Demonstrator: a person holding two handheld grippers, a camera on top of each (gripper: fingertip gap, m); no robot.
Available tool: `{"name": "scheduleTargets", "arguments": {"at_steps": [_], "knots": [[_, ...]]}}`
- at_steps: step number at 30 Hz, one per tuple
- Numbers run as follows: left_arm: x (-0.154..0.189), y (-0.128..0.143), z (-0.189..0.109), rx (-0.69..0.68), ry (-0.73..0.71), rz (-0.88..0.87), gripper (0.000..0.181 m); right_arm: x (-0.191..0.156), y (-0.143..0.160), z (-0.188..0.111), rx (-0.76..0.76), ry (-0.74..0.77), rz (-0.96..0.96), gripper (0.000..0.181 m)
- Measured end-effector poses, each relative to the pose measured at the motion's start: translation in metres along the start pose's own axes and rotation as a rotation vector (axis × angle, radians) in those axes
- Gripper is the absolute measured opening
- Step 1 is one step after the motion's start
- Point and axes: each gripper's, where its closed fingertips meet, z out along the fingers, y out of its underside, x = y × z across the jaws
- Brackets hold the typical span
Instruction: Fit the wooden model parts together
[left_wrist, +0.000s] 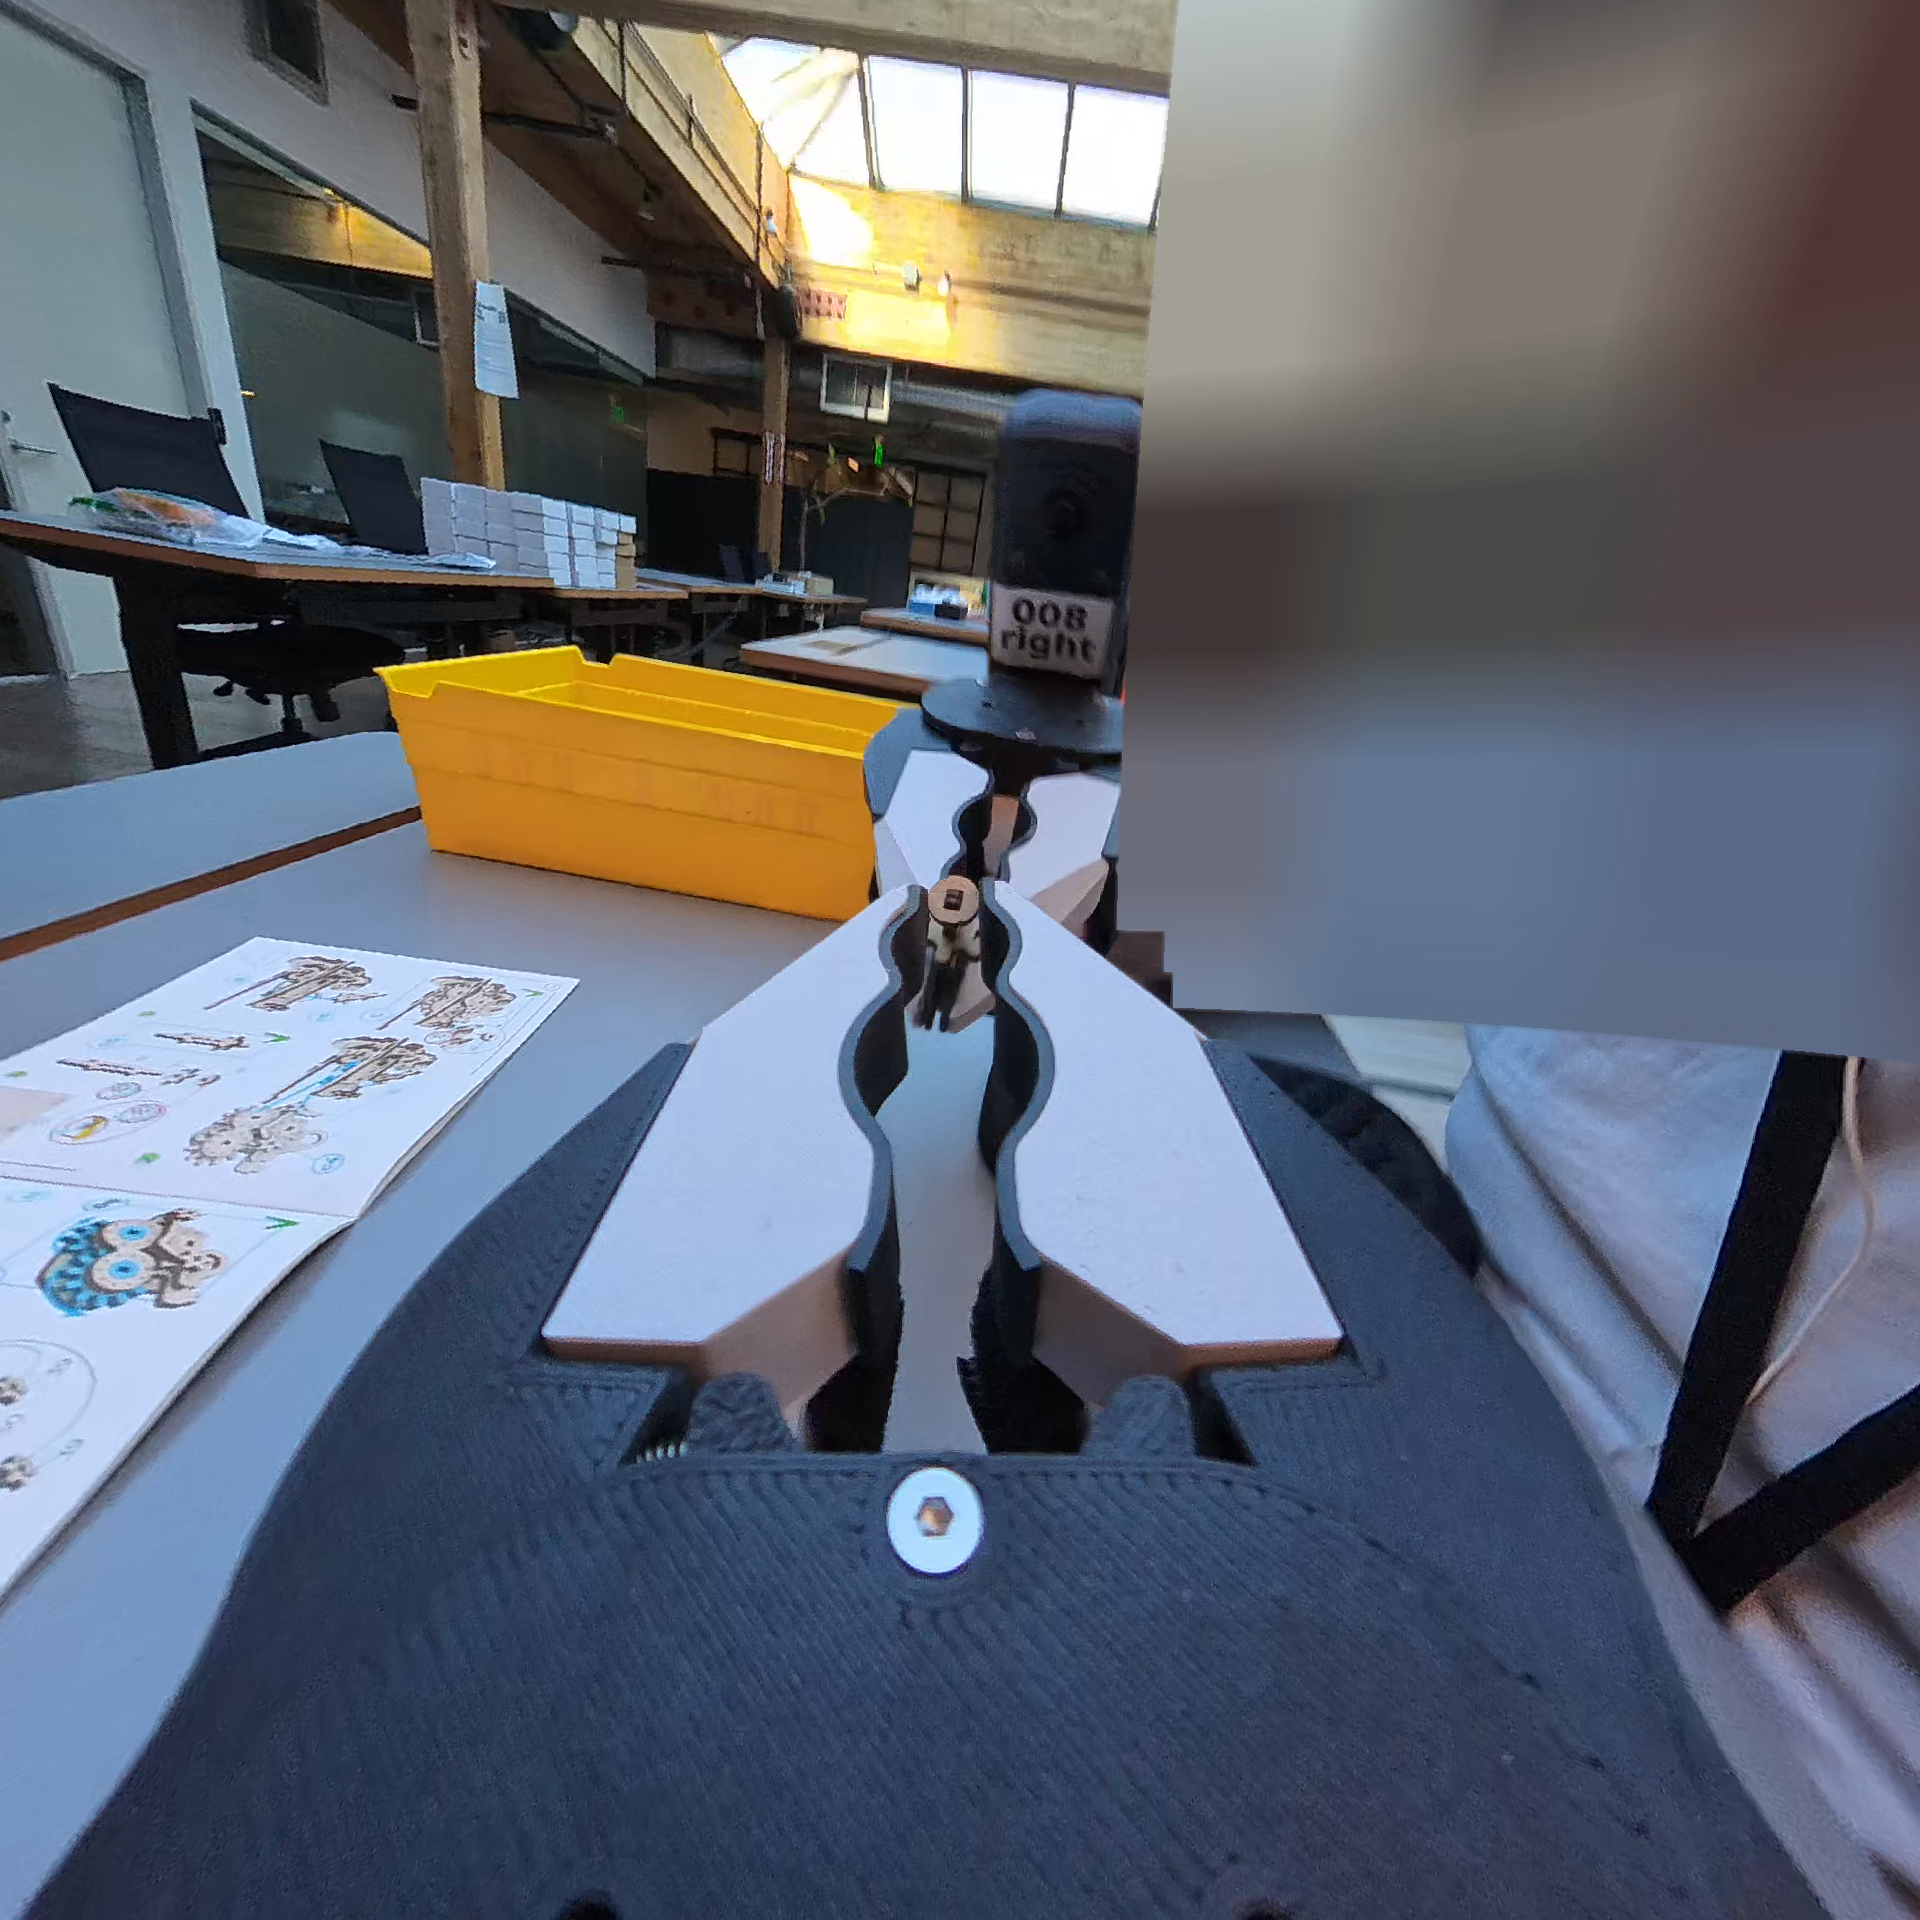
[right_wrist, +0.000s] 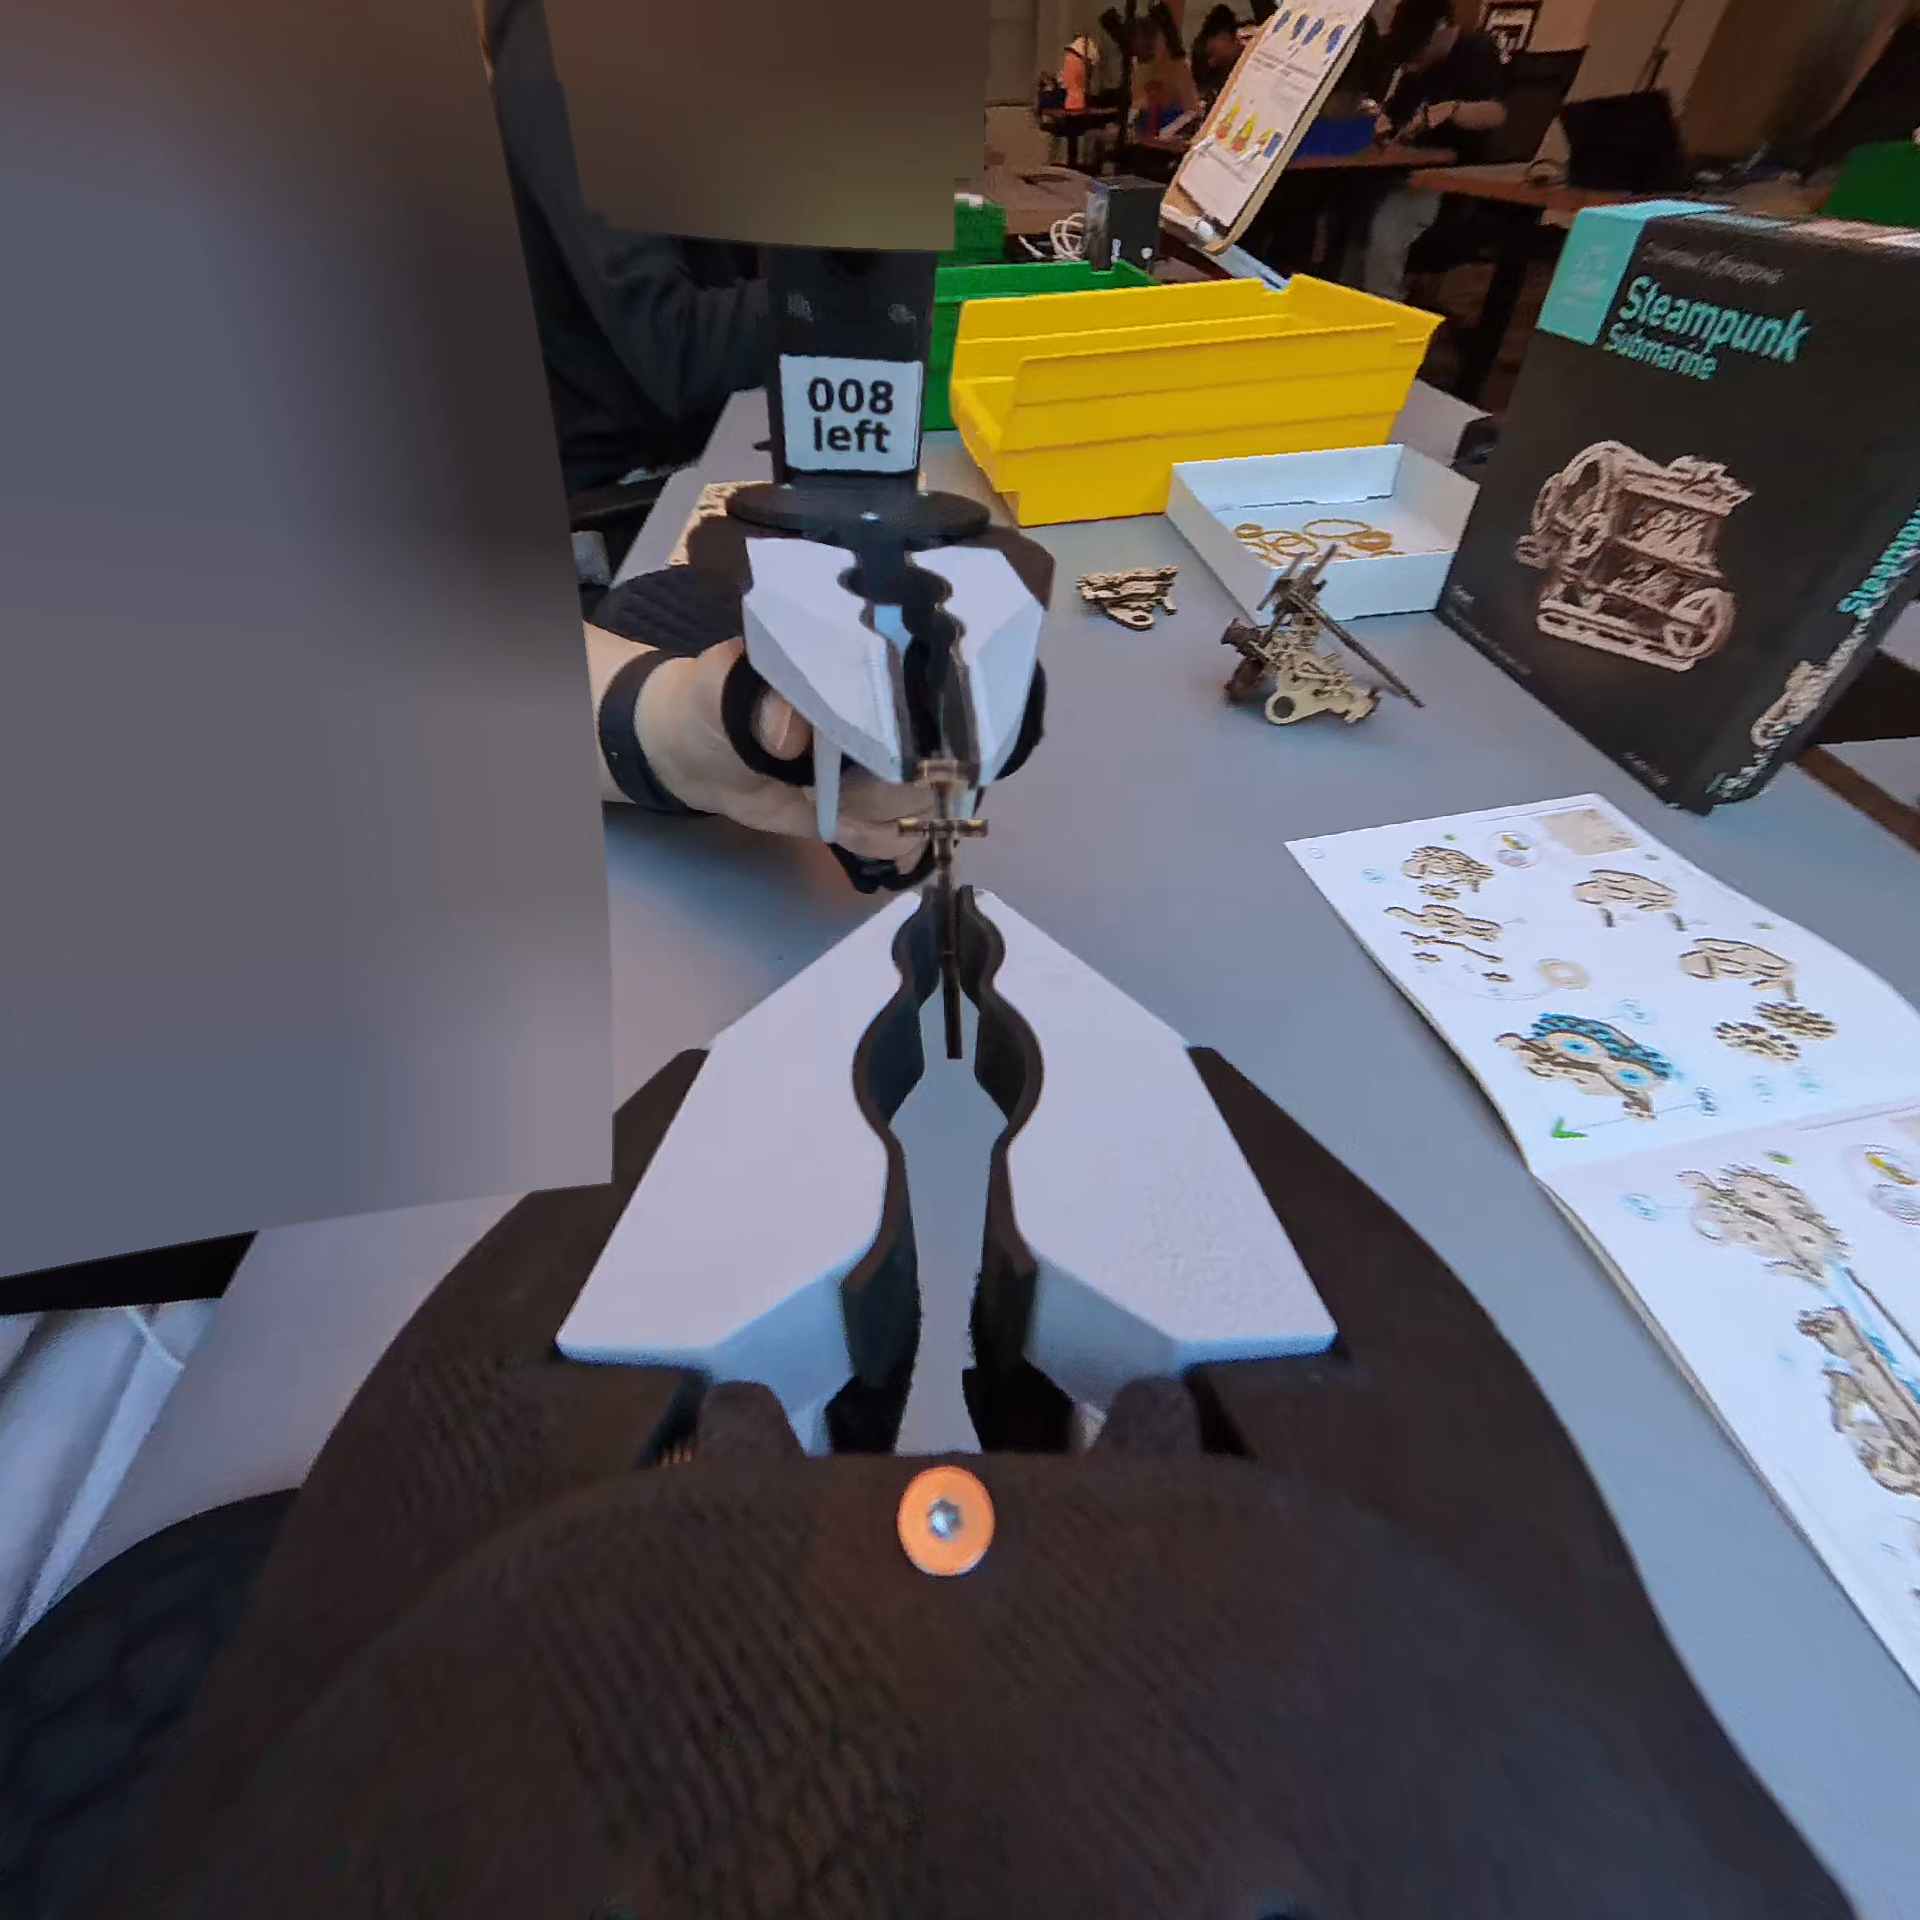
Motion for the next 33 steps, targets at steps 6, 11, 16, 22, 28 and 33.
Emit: {"name": "scheduleTargets", "arguments": {"at_steps": [6, 11, 16, 22, 28, 33], "knots": [[0.011, 0.018, 0.003, -0.183, 0.025, 0.194, 0.006, -0.012, 0.011, 0.001, -0.010, -0.104, -0.101, 0.000], [0.014, 0.021, 0.003, -0.186, 0.082, 0.105, 0.006, -0.017, 0.014, 0.001, 0.000, -0.184, -0.033, 0.000], [0.007, 0.022, 0.002, -0.168, 0.090, -0.053, 0.007, -0.012, 0.021, 0.002, -0.052, -0.198, 0.067, 0.000], [-0.007, 0.025, -0.004, -0.207, 0.035, -0.060, 0.006, -0.009, 0.036, 0.002, -0.123, -0.264, 0.253, 0.000], [-0.007, 0.053, -0.004, -0.352, 0.050, 0.000, 0.000, -0.014, 0.049, 0.002, -0.201, -0.323, 0.326, 0.000], [-0.002, 0.064, -0.004, -0.400, 0.097, -0.059, 0.000, -0.018, 0.061, 0.003, -0.272, -0.335, 0.319, 0.000]]}}
